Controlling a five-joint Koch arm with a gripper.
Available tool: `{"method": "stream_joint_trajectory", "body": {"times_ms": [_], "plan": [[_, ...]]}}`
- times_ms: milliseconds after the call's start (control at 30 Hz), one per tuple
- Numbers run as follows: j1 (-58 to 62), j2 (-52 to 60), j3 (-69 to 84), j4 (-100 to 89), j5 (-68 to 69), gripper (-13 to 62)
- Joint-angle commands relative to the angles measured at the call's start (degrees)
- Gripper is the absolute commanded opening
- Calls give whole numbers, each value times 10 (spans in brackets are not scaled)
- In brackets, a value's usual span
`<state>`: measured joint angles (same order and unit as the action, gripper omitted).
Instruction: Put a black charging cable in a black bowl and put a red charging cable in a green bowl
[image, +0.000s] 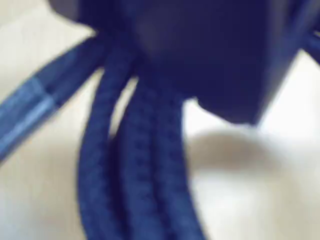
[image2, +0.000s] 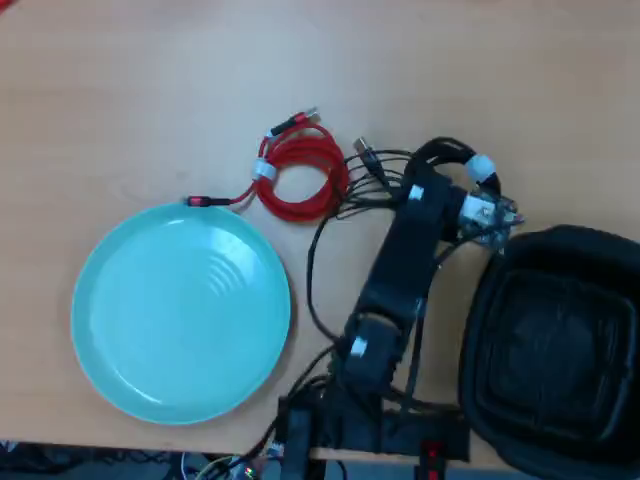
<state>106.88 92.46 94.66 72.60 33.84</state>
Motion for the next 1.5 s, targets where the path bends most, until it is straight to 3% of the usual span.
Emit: {"method": "stream_joint_trajectory", "body": {"times_ms": [0,267,733,967,1467], "plan": [[-11,89,-51,-1,-3,-62],[-16,213,-50,-4,-16,-62],[38,308,-47,-6,-127,-62],[128,365,-46,1,-228,-62],[427,372,54,47,-281,-62]]}}
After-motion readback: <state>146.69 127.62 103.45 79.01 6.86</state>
